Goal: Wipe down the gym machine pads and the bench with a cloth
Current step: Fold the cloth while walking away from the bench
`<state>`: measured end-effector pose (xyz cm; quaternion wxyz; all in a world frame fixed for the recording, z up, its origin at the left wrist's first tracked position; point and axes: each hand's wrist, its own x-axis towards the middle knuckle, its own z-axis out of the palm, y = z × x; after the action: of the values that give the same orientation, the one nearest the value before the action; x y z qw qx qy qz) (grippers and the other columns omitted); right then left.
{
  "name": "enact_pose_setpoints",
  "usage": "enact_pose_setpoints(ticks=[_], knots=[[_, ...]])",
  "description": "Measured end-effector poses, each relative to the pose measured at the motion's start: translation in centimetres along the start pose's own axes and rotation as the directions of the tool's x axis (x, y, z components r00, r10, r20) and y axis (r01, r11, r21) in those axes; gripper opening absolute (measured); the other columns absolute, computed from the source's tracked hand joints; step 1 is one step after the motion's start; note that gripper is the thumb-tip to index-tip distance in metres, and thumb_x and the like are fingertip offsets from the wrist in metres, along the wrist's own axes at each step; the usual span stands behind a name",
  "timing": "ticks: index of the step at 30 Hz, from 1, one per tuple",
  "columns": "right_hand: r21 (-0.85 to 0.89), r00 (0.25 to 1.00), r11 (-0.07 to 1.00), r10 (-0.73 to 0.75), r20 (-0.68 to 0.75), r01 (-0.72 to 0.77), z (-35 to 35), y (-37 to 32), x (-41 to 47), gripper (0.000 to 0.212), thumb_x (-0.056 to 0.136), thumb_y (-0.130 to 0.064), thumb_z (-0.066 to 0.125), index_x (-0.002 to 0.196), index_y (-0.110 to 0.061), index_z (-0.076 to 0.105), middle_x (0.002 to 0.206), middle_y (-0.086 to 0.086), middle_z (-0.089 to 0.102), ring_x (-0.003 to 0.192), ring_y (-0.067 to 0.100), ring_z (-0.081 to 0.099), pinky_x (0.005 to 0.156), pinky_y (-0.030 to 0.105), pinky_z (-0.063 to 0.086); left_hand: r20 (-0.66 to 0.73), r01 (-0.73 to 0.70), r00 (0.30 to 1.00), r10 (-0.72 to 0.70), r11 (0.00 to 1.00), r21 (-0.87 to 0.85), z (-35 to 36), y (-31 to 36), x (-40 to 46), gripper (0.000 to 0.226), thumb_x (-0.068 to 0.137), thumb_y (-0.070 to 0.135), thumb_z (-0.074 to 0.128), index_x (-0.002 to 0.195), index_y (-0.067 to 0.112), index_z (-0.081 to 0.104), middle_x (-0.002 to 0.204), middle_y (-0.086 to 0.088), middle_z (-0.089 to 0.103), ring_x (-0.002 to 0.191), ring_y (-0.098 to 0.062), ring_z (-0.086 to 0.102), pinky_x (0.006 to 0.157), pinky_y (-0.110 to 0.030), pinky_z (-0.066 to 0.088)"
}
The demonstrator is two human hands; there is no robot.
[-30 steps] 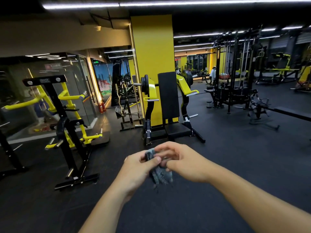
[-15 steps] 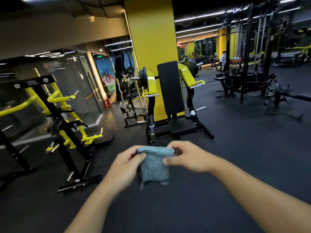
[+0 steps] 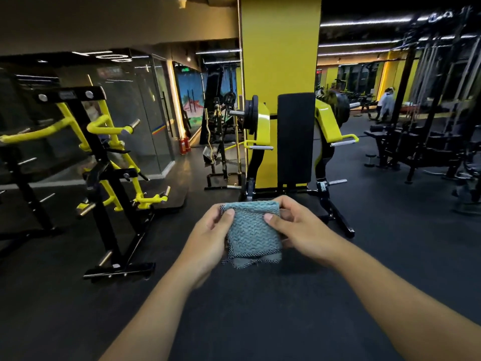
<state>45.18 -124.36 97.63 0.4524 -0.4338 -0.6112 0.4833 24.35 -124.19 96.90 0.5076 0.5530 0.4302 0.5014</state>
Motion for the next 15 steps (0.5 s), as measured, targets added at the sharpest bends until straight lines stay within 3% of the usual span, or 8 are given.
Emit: enact_pose_setpoints(ticks=[2,6,9,12,15], knots=[[-0.023,1.0,1.0,-0.007,-0.012,0.007,-0.3,0.4,3.7,0.009,0.107,-0.016,0.054,0.114,-0.013,0.057,0.114,0.01,0.075,0.106,0.03,0.073,0.089,0.053,0.061,0.001,-0.043,0.999,0.043,0.999,-0.013,-1.1,-0.6,4.0,0.021,0.109,0.03,0.05,0.111,0.028,0.071,0.113,-0.003,0.076,0.109,-0.024,0.072,0.097,-0.052,0.058],[-0.014,0.995,1.0,0.008,-0.095,-0.01,-0.6,1.2,10.5,0.008,0.107,-0.016,0.054,0.114,-0.014,0.057,0.114,0.013,0.075,0.105,0.031,0.073,0.089,0.064,0.058,0.05,-0.03,0.998,0.036,0.993,-0.113,-2.3,-1.7,12.4,0.02,0.106,0.025,0.056,0.119,0.02,0.07,0.111,-0.004,0.078,0.104,-0.019,0.075,0.079,-0.032,0.06],[-0.04,0.99,0.999,0.009,-0.144,-0.015,-2.1,1.7,15.4,0.007,0.107,-0.015,0.053,0.114,-0.013,0.056,0.111,0.017,0.074,0.093,0.024,0.074,0.08,0.061,0.059,0.186,0.053,0.982,-0.018,0.981,-0.186,-2.6,-2.5,18.2,0.03,0.099,0.017,0.065,0.129,0.012,0.064,0.118,-0.011,0.076,0.11,-0.028,0.073,0.09,-0.044,0.059],[-0.061,0.982,0.998,0.012,-0.186,-0.024,-4.5,2.1,19.6,0.007,0.108,-0.016,0.052,0.113,-0.013,0.055,0.106,0.013,0.075,0.085,0.019,0.073,0.063,0.046,0.062,0.293,0.119,0.954,-0.061,0.976,-0.185,-2.5,-3.5,23.4,0.041,0.093,0.005,0.069,0.133,0.009,0.06,0.124,-0.012,0.074,0.117,-0.031,0.07,0.097,-0.051,0.056],[-0.065,0.983,0.997,0.031,-0.18,-0.044,-7.2,3.2,23.7,0.007,0.108,-0.016,0.053,0.113,-0.014,0.056,0.114,0.021,0.072,0.086,0.021,0.072,0.066,0.045,0.061,0.294,0.144,0.953,-0.077,0.966,-0.213,-1.7,-5.1,28.1,0.037,0.094,0.006,0.067,0.131,0.007,0.063,0.123,-0.013,0.074,0.117,-0.031,0.07,0.097,-0.05,0.056]])
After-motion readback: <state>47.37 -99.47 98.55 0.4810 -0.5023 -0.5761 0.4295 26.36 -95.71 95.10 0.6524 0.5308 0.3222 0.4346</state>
